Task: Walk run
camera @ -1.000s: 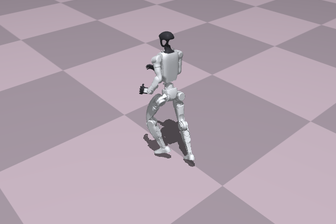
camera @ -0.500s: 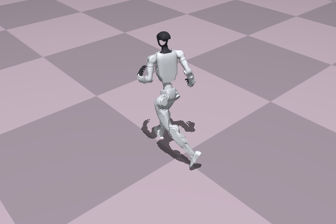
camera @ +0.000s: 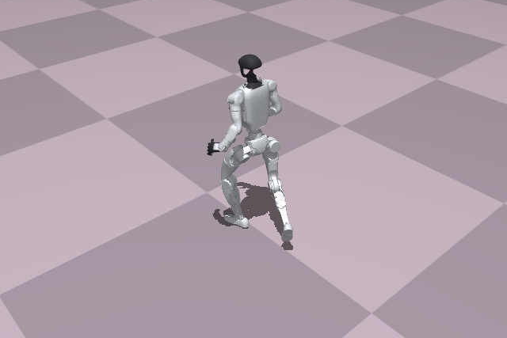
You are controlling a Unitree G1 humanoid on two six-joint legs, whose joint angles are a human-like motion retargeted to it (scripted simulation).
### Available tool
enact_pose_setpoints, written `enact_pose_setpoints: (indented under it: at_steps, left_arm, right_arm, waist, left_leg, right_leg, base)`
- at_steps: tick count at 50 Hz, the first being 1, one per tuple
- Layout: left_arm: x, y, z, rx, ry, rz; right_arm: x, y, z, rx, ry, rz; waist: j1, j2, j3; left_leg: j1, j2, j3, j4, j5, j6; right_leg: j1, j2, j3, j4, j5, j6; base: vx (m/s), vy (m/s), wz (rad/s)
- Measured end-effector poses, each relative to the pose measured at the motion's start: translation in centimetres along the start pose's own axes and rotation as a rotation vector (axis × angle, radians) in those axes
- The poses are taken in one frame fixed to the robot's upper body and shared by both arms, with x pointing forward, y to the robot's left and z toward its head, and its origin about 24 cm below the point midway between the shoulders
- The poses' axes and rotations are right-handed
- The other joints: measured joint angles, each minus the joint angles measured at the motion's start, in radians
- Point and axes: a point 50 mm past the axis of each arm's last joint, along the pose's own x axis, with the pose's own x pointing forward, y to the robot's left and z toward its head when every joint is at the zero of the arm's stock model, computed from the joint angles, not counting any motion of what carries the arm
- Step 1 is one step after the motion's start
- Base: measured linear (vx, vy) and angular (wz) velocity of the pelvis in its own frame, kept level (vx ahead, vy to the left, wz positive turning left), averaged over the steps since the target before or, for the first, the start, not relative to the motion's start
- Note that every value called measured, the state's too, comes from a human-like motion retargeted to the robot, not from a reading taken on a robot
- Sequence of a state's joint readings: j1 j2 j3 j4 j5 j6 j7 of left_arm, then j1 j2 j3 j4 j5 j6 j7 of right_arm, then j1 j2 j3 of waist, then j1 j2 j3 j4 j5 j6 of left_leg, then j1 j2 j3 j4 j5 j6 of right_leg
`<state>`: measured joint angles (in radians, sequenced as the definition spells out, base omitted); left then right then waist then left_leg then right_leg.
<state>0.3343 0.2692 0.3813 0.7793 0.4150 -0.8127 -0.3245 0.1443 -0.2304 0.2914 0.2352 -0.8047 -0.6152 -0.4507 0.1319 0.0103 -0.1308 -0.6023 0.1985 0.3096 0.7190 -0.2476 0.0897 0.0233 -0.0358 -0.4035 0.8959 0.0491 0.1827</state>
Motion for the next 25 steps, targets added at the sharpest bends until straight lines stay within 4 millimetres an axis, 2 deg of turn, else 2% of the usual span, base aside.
enact_pose_setpoints:
  at_steps: [2,3,5,7,10,13,15,17,18,19,20,22,23,25]
  left_arm:
    - [1.2,-1.9,-1.1,-0.096,0.09,-0.037]
    - [2.4,-2.5,-0.7,-0.121,0.095,-0.053]
    - [5.0,-2.7,1.2,-0.106,0.031,-0.067]
    - [7.1,-2.4,4.0,-0.04,-0.093,-0.08]
    - [9.4,-2.0,8.2,0.076,-0.269,-0.125]
    - [10.4,-1.7,11.8,0.16,-0.424,-0.17]
    - [10.7,-1.1,14.3,0.197,-0.545,-0.193]
    - [10.4,-0.1,16.0,0.206,-0.633,-0.189]
    - [10.1,0.2,16.1,0.208,-0.644,-0.197]
    - [9.6,0.0,15.5,0.205,-0.633,-0.217]
    - [9.1,-0.2,14.5,0.2,-0.61,-0.243]
    - [8.6,-3.1,11.8,0.178,-0.508,-0.319]
    - [8.4,-4.8,10.2,0.151,-0.429,-0.35]
    - [7.8,-6.4,6.9,0.103,-0.256,-0.378]
  right_arm:
    - [-3.1,5.4,-1.9,-0.088,0.193,0.107]
    - [-5.1,6.7,-3.2,-0.104,0.285,0.204]
    - [-8.7,7.9,-4.8,-0.047,0.437,0.362]
    - [-12.0,7.1,-6.4,-0.032,0.617,0.339]
    - [-16.9,4.5,-8.7,-0.105,0.877,0.236]
    - [-21.5,2.9,-9.6,-0.165,1.107,0.248]
    - [-23.5,2.0,-10.0,-0.165,1.205,0.282]
    - [-25.2,0.8,-10.4,-0.161,1.274,0.334]
    - [-26.2,0.4,-10.4,-0.172,1.303,0.377]
    - [-27.4,0.2,-10.2,-0.184,1.341,0.447]
    - [-28.7,0.2,-9.8,-0.196,1.382,0.531]
    - [-30.6,1.8,-8.5,-0.207,1.52,0.686]
    - [-30.3,2.6,-8.3,-0.206,1.532,0.718]
    - [-27.7,4.2,-8.6,-0.164,1.442,0.662]
  waist:
    - [-0.155,0.047,-0.004]
    - [-0.177,0.037,0.001]
    - [-0.226,0.005,0.012]
    - [-0.272,-0.021,0.025]
    - [-0.324,-0.061,0.038]
    - [-0.344,-0.062,0.041]
    - [-0.36,-0.052,0.039]
    - [-0.382,-0.049,0.032]
    - [-0.381,-0.05,0.015]
    - [-0.36,-0.062,-0.002]
    - [-0.329,-0.08,-0.019]
    - [-0.337,-0.076,-0.024]
    - [-0.303,-0.095,-0.027]
    - [-0.353,-0.1,-0.019]
  left_leg:
    - [0.124,-0.048,-0.051,-0.073,-0.03,-0.026]
    - [0.154,-0.058,-0.036,-0.084,-0.04,-0.037]
    - [0.234,-0.1,-0.025,-0.149,-0.037,-0.054]
    - [0.335,-0.166,-0.029,-0.283,0.008,-0.057]
    - [0.491,-0.271,-0.052,-0.466,0.066,-0.072]
    - [0.618,-0.295,-0.057,-0.558,0.082,-0.114]
    - [0.685,-0.287,-0.042,-0.58,0.06,-0.152]
    - [0.738,-0.288,-0.041,-0.553,0.045,-0.181]
    - [0.763,-0.293,-0.038,-0.528,0.052,-0.201]
    - [0.784,-0.311,-0.009,-0.486,0.097,-0.219]
    - [0.803,-0.336,0.032,-0.435,0.161,-0.236]
    - [0.75,-0.255,0.09,-0.197,0.318,-0.243]
    - [0.712,-0.279,0.118,-0.1,0.37,-0.268]
    - [0.613,-0.266,0.085,0.113,0.271,-0.272]
  right_leg:
    - [-0.114,0.028,-0.016,0.071,-0.088,-0.029]
    - [-0.176,-0.004,-0.018,0.087,-0.149,-0.058]
    - [-0.29,-0.096,-0.063,0.067,-0.25,-0.13]
    - [-0.381,-0.15,-0.093,-0.065,-0.276,-0.166]
    - [-0.467,-0.153,-0.05,-0.374,-0.24,-0.187]
    - [-0.482,-0.162,-0.094,-0.593,-0.236,-0.184]
    - [-0.457,-0.172,-0.242,-0.67,-0.216,-0.169]
    - [-0.422,-0.158,-0.33,-0.684,-0.112,-0.291]
    - [-0.399,-0.131,-0.387,-0.68,-0.098,-0.406]
    - [-0.402,-0.137,-0.323,-0.621,-0.115,-0.434]
    - [-0.417,-0.159,-0.199,-0.534,-0.146,-0.419]
    - [-0.415,-0.235,-0.164,-0.438,-0.181,-0.362]
    - [-0.367,-0.237,-0.155,-0.477,-0.185,-0.348]
    - [-0.283,-0.223,-0.14,-0.547,-0.177,-0.313]
  base:
    - [1.31,0.03,0.95]
    - [0.9,-0.04,0.47]
    - [0.89,-0.08,0.35]
    - [0.89,-0.1,0.72]
    - [0.84,-0.1,0.74]
    - [0.8,-0.14,0.31]
    - [0.85,-0.22,0.23]
    - [1.1,-0.31,0.04]
    - [1.36,-0.38,-0.67]
    - [1.47,-0.39,-1.2]
    - [1.26,-0.22,-0.33]
    - [0.92,-0.06,-0.01]
    - [0.71,-0.1,-1.38]
    - [0.56,-0.17,-1.37]
